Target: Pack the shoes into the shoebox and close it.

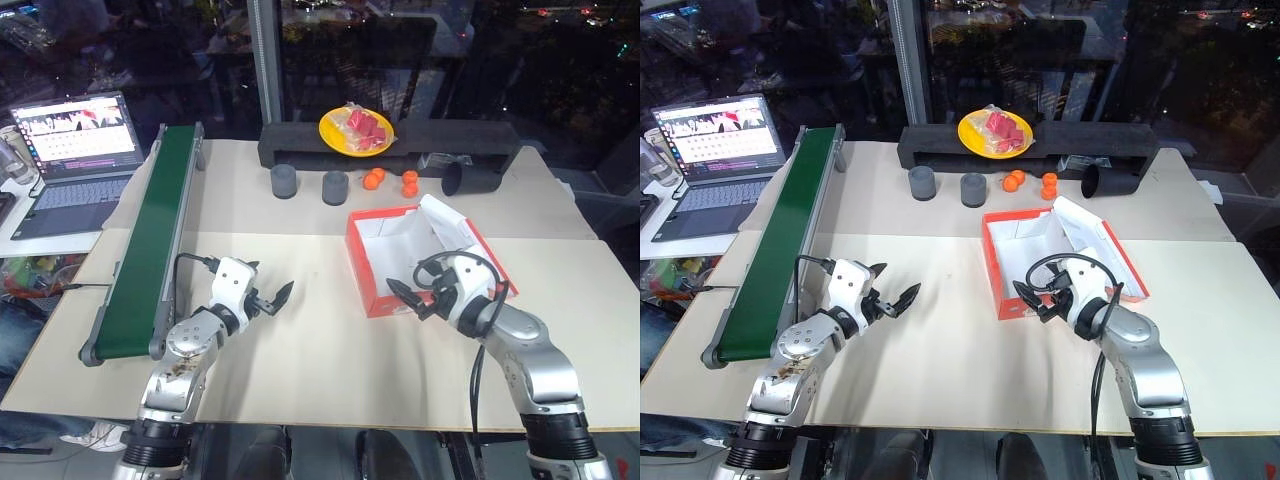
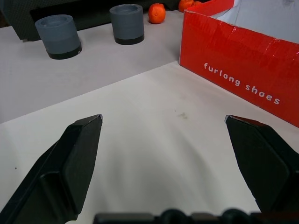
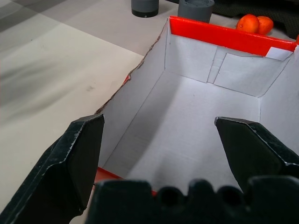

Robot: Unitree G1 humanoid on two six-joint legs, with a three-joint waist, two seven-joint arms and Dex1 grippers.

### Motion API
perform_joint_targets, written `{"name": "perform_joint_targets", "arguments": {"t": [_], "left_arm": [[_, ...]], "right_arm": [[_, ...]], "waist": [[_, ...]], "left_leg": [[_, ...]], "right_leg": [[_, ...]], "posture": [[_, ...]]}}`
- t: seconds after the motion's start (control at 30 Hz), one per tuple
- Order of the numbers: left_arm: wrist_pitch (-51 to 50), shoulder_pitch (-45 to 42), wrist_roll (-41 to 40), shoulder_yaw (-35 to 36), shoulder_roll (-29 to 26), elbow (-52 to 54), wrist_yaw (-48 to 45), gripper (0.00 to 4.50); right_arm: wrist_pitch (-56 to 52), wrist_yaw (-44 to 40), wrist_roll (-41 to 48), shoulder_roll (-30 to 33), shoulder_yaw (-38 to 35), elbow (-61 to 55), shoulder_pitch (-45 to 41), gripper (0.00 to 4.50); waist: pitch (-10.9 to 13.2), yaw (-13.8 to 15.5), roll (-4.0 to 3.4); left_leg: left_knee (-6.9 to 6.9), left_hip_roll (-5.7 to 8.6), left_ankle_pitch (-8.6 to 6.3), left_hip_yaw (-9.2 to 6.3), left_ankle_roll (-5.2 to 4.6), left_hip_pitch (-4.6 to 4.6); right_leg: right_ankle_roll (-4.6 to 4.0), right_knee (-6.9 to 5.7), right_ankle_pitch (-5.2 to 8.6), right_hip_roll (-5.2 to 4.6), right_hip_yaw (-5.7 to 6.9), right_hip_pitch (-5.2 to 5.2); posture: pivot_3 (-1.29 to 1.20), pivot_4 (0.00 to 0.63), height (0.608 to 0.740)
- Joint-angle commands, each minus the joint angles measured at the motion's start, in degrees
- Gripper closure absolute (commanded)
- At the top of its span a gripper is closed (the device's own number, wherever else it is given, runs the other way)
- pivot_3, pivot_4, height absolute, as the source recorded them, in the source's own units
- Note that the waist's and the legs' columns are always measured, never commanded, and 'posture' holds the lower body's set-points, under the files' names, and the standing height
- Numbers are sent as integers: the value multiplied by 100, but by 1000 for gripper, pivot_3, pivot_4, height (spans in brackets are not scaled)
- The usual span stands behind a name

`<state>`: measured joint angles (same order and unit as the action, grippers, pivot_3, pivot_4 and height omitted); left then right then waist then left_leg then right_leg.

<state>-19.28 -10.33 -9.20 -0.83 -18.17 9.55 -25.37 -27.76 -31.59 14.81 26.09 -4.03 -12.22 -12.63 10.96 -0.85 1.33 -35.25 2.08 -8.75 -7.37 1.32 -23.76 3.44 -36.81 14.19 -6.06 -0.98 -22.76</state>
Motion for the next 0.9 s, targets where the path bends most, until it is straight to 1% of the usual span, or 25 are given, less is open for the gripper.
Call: {"name": "perform_joint_targets", "arguments": {"t": [0.03,0.17,0.23,0.33,0.47,0.53,0.63,0.8,0.9], "left_arm": [[1,-103,-73,200,-58,113,62,0],[-386,-763,-267,998,-130,-120,623,0],[-559,-962,-283,1169,-128,-161,821,0],[-586,-1314,-19,1436,-337,-96,1237,0],[-875,-1606,3,1899,-499,2,1744,0],[-987,-1597,31,1992,-579,101,1841,0],[-1121,-1460,33,2108,-681,236,1892,0],[-1150,-1055,-65,2406,-656,282,1976,0],[-1160,-811,-127,2672,-655,263,2042,0]], "right_arm": [[188,-89,-26,140,-9,-83,-54,37],[-26,-273,-50,355,138,186,-1027,37],[-9,-361,-65,396,221,339,-1308,37],[15,-363,-137,181,426,955,-2165,37],[214,-511,-179,-252,737,1672,-3041,37],[321,-545,-192,-484,812,1969,-3347,37],[505,-565,-201,-878,875,2432,-3704,37],[882,-676,-349,-1268,1081,2985,-3851,37],[950,-694,-387,-1396,1131,3081,-3826,37]], "waist": [[0,0,0],[2,-34,0],[2,-45,1],[0,-63,2],[1,-105,4],[1,-124,3],[1,-146,4],[1,-161,3],[1,-165,3]], "left_leg": [[0,0,0,0,0,0],[-2,0,2,0,2,0],[-3,-1,5,1,5,-2],[-1,-9,4,0,6,11],[7,-7,5,1,7,-9],[15,-6,6,0,9,-11],[21,-6,7,0,11,-11],[23,-7,13,0,20,-7],[27,-9,19,0,30,-5]], "right_leg": [[0,0,0,0,0,0],[-2,-7,-2,0,0,-6],[-6,-15,-9,1,1,-18],[-2,-10,-2,11,2,2],[-12,-9,-10,12,-3,-25],[-44,-18,-28,11,-4,-33],[-46,-19,-30,11,-4,-37],[-49,-25,-32,12,-4,-38],[-54,-29,-35,15,-5,-42]], "posture": [[0,150,740],[0,150,740],[0,150,740],[0,150,740],[0,150,740],[0,150,740],[0,150,740],[0,150,740],[0,150,740]]}}
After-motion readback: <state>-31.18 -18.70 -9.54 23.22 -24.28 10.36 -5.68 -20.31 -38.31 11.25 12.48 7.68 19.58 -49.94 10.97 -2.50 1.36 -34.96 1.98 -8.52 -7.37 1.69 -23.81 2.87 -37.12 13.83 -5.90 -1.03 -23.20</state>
